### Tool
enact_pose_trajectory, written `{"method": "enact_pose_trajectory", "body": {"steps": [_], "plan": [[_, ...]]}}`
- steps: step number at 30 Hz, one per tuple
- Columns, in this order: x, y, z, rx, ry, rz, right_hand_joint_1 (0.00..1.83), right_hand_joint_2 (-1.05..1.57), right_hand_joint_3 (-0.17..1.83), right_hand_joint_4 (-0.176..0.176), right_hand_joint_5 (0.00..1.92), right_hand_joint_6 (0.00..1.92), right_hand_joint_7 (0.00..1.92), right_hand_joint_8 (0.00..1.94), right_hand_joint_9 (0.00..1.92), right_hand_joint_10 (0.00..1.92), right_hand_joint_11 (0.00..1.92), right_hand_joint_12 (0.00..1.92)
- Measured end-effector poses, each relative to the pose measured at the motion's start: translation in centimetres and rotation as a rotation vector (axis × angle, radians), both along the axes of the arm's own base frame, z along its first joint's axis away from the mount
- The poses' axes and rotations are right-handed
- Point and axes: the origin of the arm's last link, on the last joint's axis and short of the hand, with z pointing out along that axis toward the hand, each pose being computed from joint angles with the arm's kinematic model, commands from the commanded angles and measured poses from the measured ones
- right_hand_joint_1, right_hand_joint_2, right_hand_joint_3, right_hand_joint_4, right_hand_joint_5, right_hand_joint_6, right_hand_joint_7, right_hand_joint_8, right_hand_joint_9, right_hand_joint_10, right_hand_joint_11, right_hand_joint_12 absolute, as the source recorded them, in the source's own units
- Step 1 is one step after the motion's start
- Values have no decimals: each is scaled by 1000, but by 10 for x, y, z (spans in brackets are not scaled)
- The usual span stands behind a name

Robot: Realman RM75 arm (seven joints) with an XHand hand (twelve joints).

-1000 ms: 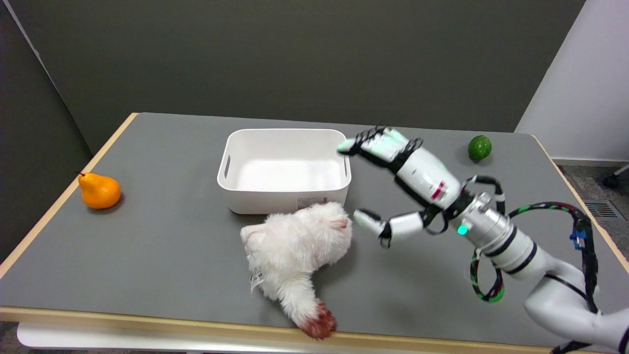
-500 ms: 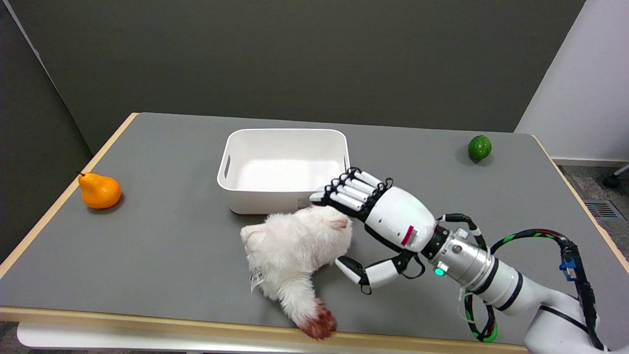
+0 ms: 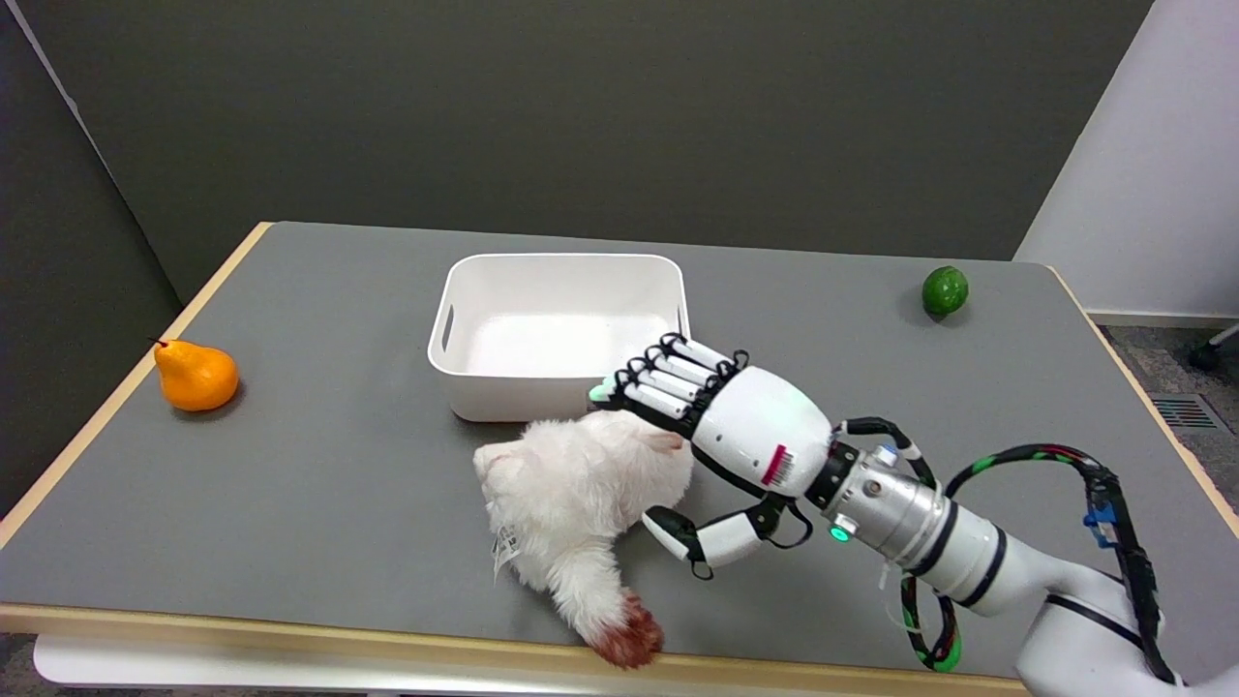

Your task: Pick up the blackboard eraser.

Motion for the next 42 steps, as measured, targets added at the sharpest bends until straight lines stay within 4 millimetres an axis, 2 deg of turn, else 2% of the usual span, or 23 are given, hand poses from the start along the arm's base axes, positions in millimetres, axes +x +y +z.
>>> {"method": "enact_pose_trajectory", "body": {"steps": [5,7,9,18,26,29,42], "plan": [[2,-14,-7,3,21,-5,611,596,952,-43,187,435,210,402,118,747,9,1147],[0,-20,-9,0,25,-20,642,603,885,-45,186,381,206,339,92,746,0,1169],[-2,-25,-12,-4,24,-35,583,583,953,-43,155,416,171,382,83,724,-1,1129],[-19,-42,-20,-33,16,-117,582,578,951,-44,141,408,149,370,66,714,-1,1125],[-36,-48,-27,-50,10,-189,592,576,944,-47,138,404,142,365,67,716,-1,1138],[-41,-49,-29,-52,8,-209,642,596,876,-52,163,358,168,313,59,722,-1,1177],[-55,-49,-34,-60,1,-263,633,597,906,-61,161,383,165,337,66,725,9,1188]]}}
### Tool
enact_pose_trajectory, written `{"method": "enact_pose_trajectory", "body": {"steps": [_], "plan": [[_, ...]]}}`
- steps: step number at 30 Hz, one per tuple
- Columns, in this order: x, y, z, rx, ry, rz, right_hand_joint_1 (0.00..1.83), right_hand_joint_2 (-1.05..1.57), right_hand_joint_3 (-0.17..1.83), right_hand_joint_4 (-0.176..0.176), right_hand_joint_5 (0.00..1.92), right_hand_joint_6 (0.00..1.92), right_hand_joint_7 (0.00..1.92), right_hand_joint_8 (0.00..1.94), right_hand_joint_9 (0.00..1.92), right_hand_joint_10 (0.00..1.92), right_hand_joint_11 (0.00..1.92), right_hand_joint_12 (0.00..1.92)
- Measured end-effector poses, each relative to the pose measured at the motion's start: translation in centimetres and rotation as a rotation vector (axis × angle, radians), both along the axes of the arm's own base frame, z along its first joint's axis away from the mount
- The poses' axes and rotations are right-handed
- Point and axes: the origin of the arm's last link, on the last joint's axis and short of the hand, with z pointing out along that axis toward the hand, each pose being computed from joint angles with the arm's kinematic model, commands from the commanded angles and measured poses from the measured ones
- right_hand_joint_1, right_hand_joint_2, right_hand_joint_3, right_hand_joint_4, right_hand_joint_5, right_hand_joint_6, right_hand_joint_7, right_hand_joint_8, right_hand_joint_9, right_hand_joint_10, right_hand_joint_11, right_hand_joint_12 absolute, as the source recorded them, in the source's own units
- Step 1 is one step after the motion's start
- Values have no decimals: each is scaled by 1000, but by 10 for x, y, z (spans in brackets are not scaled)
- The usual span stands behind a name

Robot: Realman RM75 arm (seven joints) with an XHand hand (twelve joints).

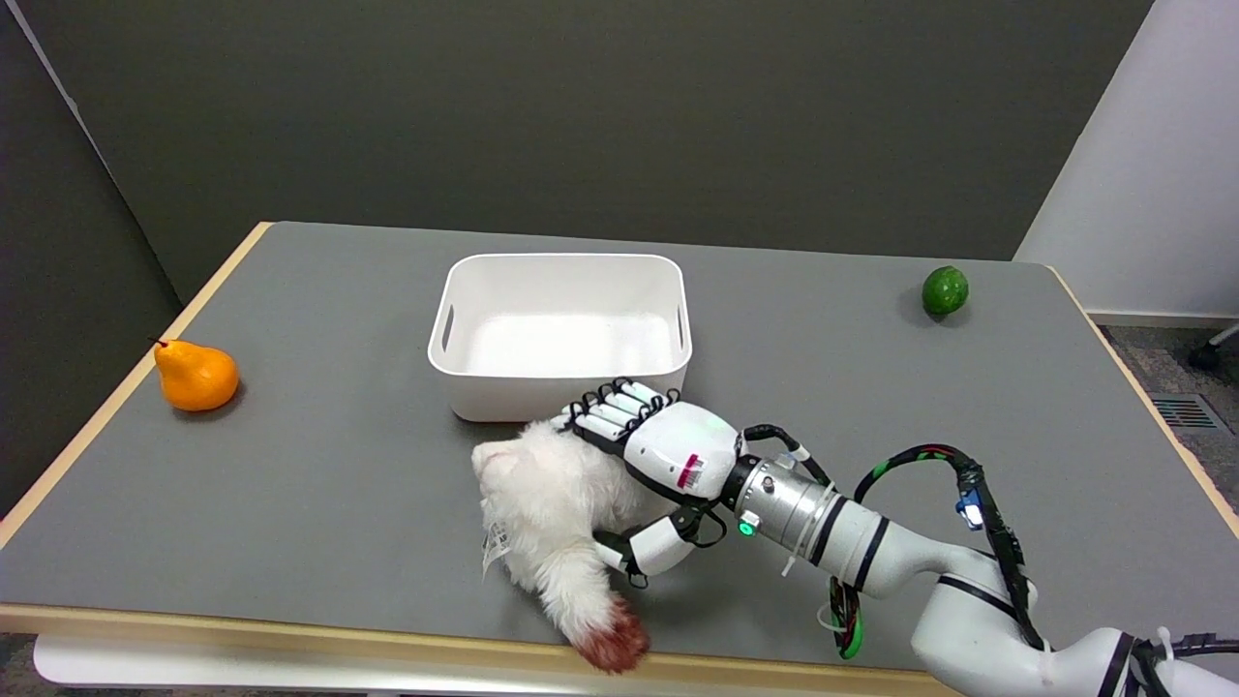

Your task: Pick up the blackboard eraser.

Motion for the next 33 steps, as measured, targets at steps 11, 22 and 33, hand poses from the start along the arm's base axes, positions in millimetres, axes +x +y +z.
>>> {"method": "enact_pose_trajectory", "body": {"steps": [11,22,33], "plan": [[-10,0,-1,-14,-3,-32,937,705,917,-111,415,840,653,865,568,1236,456,1682],[-14,-4,3,-37,-15,-24,1193,1159,223,-166,550,1526,870,1374,839,1394,816,1858],[-1,-12,15,-72,-58,53,1196,1124,284,-163,566,1514,879,1375,848,1419,875,1919]]}}
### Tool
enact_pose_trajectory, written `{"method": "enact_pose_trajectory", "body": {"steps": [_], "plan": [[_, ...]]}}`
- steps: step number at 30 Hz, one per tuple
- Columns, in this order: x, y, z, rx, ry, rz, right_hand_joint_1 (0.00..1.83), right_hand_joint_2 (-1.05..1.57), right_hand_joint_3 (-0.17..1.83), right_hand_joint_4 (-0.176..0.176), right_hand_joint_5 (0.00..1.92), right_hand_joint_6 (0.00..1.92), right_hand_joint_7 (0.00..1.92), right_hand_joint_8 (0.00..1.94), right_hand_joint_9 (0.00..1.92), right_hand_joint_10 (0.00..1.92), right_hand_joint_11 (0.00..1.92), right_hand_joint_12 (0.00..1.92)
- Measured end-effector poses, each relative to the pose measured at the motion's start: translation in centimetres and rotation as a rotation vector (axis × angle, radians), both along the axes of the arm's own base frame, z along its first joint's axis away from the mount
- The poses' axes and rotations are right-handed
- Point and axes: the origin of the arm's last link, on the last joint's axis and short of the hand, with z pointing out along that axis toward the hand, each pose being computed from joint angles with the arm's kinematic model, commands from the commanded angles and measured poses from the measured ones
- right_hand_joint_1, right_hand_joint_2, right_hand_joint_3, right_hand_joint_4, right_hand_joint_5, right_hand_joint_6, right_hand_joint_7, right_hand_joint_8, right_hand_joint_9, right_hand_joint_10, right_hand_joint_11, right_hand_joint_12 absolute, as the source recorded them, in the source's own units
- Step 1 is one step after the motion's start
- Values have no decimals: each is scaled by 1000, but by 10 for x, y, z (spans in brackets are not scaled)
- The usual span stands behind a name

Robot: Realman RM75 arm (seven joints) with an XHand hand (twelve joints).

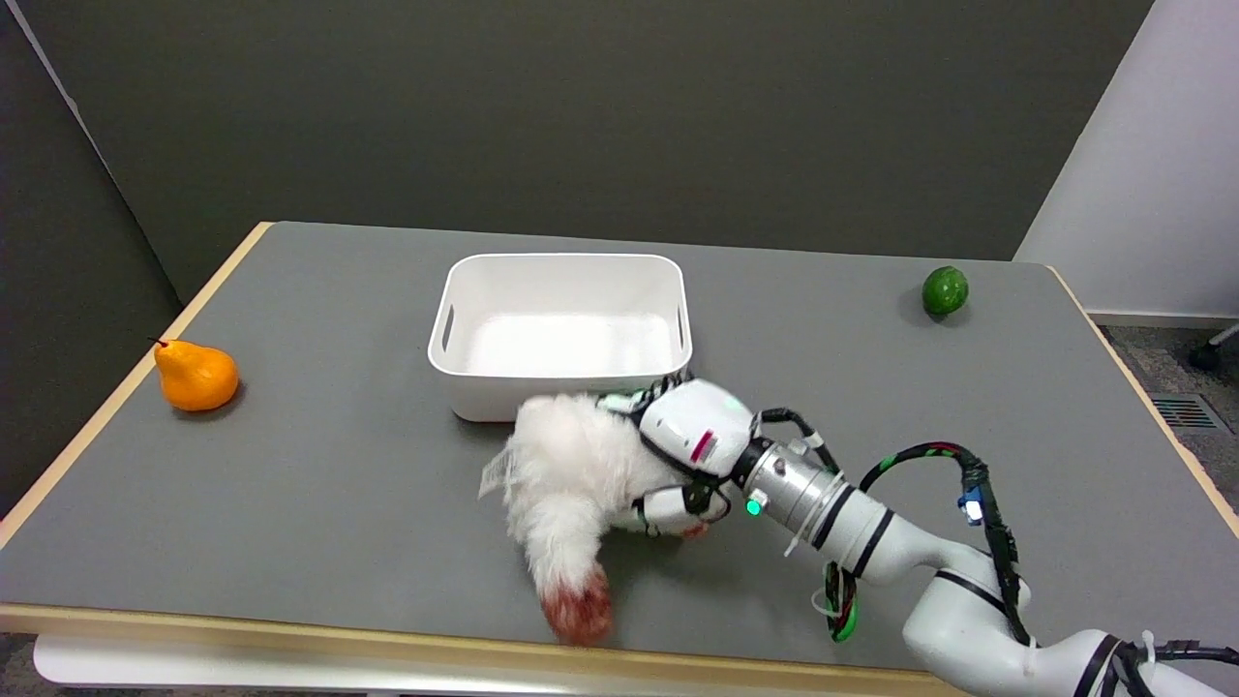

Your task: Pick up the blackboard eraser.

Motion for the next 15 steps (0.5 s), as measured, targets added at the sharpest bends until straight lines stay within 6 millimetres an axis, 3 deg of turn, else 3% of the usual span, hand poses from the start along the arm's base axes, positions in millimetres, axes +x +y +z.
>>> {"method": "enact_pose_trajectory", "body": {"steps": [15], "plan": [[79,-6,46,-84,-314,316,1181,1133,313,-160,531,1567,844,1431,808,1468,836,1914]]}}
